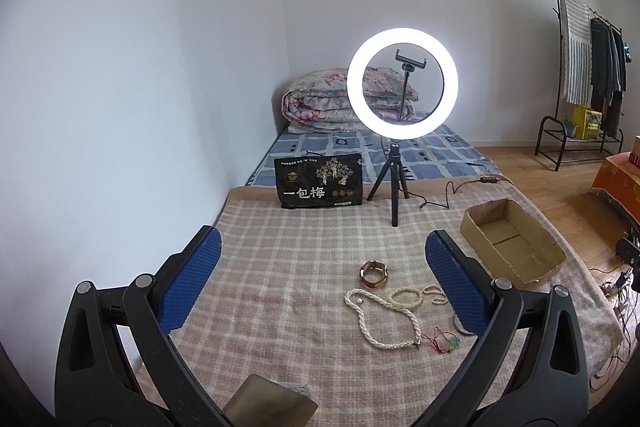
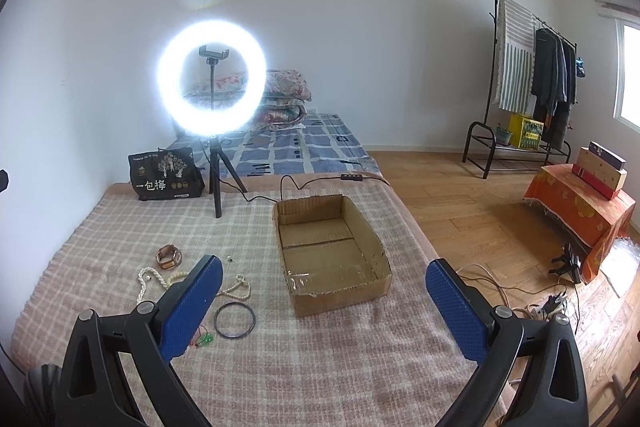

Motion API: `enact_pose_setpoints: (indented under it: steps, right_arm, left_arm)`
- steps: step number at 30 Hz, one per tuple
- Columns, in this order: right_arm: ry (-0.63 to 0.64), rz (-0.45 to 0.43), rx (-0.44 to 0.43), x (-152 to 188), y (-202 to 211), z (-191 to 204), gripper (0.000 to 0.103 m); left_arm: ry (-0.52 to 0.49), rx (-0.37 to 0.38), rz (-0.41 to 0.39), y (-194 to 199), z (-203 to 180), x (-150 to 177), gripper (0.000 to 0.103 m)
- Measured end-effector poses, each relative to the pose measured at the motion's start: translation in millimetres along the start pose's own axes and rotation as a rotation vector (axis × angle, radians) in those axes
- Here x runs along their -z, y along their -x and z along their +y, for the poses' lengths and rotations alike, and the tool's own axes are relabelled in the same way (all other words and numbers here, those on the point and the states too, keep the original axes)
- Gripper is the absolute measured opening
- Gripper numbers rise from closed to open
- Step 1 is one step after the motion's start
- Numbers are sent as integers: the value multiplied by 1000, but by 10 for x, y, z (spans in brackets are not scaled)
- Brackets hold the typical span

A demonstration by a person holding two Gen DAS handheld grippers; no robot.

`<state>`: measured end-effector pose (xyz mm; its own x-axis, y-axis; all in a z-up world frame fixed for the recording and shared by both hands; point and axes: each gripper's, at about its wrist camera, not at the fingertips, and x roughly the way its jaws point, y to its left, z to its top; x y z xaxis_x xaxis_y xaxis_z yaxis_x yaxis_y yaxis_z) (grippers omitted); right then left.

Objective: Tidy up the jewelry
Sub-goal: 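Lower both tools toward the jewelry on the blanket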

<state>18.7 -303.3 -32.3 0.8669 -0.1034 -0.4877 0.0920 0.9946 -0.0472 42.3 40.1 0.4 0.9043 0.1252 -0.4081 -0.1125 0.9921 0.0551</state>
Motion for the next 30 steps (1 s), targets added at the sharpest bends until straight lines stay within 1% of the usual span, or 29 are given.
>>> enact_pose_setpoints:
  steps: [6, 9, 12, 15, 19, 22, 25, 28, 30]
  right_arm:
    - [51, -35, -26, -132, -207, 44, 103]
    - [80, -57, -36, -200, -306, 100, 103]
    - [123, -59, -22, -278, -414, 173, 103]
    - [136, -55, -13, -347, -507, 205, 103]
    - [136, -46, -16, -461, -626, 241, 102]
    - [136, -34, -40, -545, -686, 285, 101]
    - [143, -26, -71, -617, -729, 396, 101]
    - [131, -8, -127, -622, -771, 520, 99]
    - [111, 17, -177, -588, -845, 602, 97]
  left_arm:
    - [-27, -59, -6, -287, 100, -72, 103]
    - [-52, -54, 2, -442, 113, -122, 103]
    - [-63, -48, 0, -532, 84, -176, 103]
    - [-55, -24, 4, -623, 65, -230, 103]
    - [-35, 24, 36, -754, 27, -306, 103]
    - [-37, 36, 60, -849, -32, -344, 97]
    - [-27, 51, 82, -939, -65, -341, 94]
    - [-13, 66, 112, -1047, -84, -311, 86]
    - [-3, 80, 140, -1143, -92, -257, 84]
